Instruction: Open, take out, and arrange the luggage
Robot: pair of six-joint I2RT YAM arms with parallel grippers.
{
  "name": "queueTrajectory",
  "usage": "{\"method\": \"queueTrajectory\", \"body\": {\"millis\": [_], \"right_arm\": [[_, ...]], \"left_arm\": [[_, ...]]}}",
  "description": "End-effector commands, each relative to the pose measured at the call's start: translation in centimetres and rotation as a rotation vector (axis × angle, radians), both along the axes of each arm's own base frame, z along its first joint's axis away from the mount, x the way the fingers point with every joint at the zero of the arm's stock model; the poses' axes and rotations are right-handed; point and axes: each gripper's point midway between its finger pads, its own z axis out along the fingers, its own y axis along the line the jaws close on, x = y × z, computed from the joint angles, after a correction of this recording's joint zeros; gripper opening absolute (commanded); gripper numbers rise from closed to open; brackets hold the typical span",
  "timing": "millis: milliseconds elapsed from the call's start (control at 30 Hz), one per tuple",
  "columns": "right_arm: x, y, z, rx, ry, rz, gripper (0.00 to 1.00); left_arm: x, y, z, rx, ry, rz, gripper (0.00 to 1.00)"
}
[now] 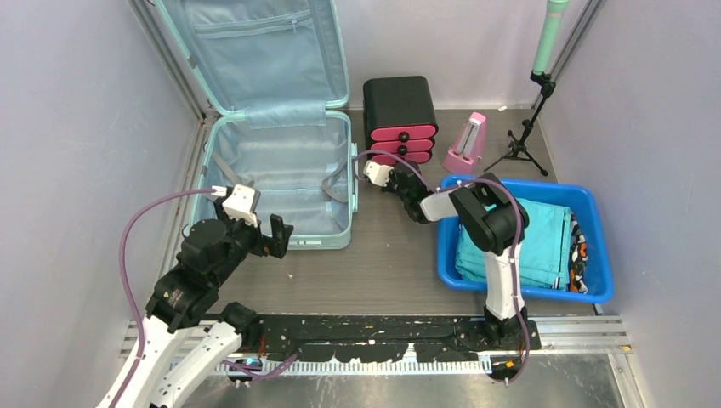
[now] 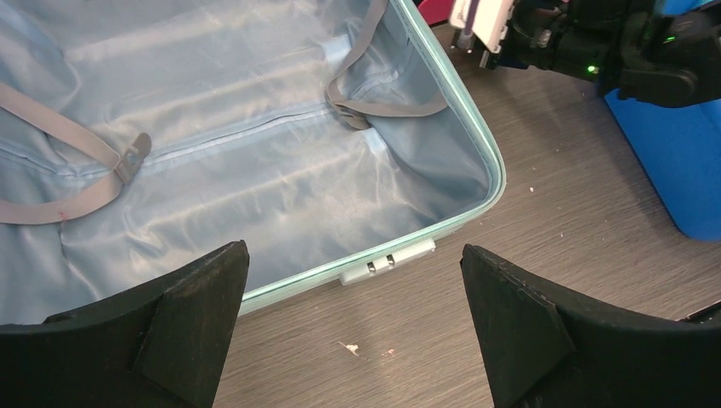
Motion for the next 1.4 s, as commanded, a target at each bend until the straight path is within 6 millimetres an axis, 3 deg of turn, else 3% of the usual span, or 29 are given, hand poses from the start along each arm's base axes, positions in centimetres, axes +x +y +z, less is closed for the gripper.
{"method": "queueTrajectory", "body": {"millis": [0, 67, 100, 133, 167, 200, 233, 267, 300, 333, 433, 467, 500, 533, 567, 600, 667, 767, 933, 1200, 1367], "right_arm": [[-1.6, 1.1, 6.9, 0.137, -0.06, 0.051, 0.0], [-3.7, 1.5, 7.5, 0.173, 0.005, 0.083, 0.0], [-5.2, 1.6, 6.8, 0.182, 0.069, 0.084, 0.0], [-6.1, 1.6, 8.9, 0.209, 0.055, 0.083, 0.0], [-7.6, 1.5, 8.5, 0.221, 0.11, 0.045, 0.01], [-8.8, 2.3, 11.1, 0.268, 0.09, 0.04, 0.02], [-10.1, 1.5, 10.9, 0.3, 0.146, -0.047, 0.04], [-11.1, 2.0, 14.1, 0.378, 0.127, -0.06, 0.05], [-13.0, 1.5, 13.4, 0.438, 0.225, -0.13, 0.08], [-13.8, 1.4, 16.2, 0.518, 0.217, -0.142, 0.1], [-17.6, 0.1, 19.7, 0.752, 0.305, -0.249, 0.27], [-18.7, 0.0, 19.9, 0.826, 0.351, -0.285, 0.32], [-19.9, -0.4, 21.6, 0.894, 0.345, -0.275, 0.45], [-21.1, -0.4, 21.6, 0.963, 0.394, -0.297, 0.58], [-22.3, -1.0, 23.4, 1.033, 0.38, -0.279, 0.66], [-23.2, -1.1, 23.1, 1.085, 0.415, -0.302, 0.82], [-25.0, -2.5, 23.8, 1.171, 0.419, -0.338, 0.88], [-27.3, -4.6, 24.6, 1.245, 0.416, -0.381, 0.9], [-28.8, -8.5, 25.3, 1.426, 0.339, -0.564, 0.93], [-29.8, -8.9, 24.9, 1.412, 0.366, -0.57, 0.93], [-29.8, -8.6, 26.0, 1.439, 0.352, -0.519, 0.94]], "left_arm": [[0.4, 0.0, 0.5, 0.004, -0.02, 0.006, 1.0], [0.5, -0.1, 0.6, 0.002, -0.019, 0.006, 1.0], [0.6, -0.1, 0.6, -0.002, -0.019, 0.007, 1.0], [0.6, -0.2, 0.7, -0.009, -0.019, 0.008, 1.0], [0.7, -0.4, 0.8, -0.018, -0.015, 0.002, 1.0], [0.7, -0.7, 0.9, -0.029, -0.008, -0.007, 1.0], [0.6, -1.0, 1.2, -0.042, -0.005, -0.017, 1.0], [0.6, -1.3, 1.3, -0.053, 0.0, -0.026, 1.0], [0.7, -1.6, 1.5, -0.063, 0.003, -0.033, 1.0], [0.7, -1.8, 1.8, -0.07, 0.004, -0.042, 1.0], [1.1, -2.1, 2.5, -0.066, 0.007, -0.047, 1.0], [1.2, -2.3, 2.8, -0.067, 0.012, -0.052, 1.0], [1.1, -2.5, 2.9, -0.067, 0.03, -0.061, 1.0], [1.0, -2.9, 3.2, -0.074, 0.044, -0.078, 1.0], [0.8, -3.6, 3.5, -0.088, 0.065, -0.11, 1.0], [0.4, -4.4, 3.7, -0.112, 0.085, -0.15, 1.0], [0.0, -5.5, 4.5, -0.163, 0.097, -0.195, 1.0], [-0.1, -6.0, 5.9, -0.239, 0.049, -0.206, 1.0], [-0.1, -6.7, 6.7, -0.282, 0.001, -0.247, 1.0], [-0.2, -6.7, 4.7, -0.268, 0.061, -0.237, 1.0], [-0.4, -6.2, 4.2, -0.244, 0.063, -0.222, 1.0]]}}
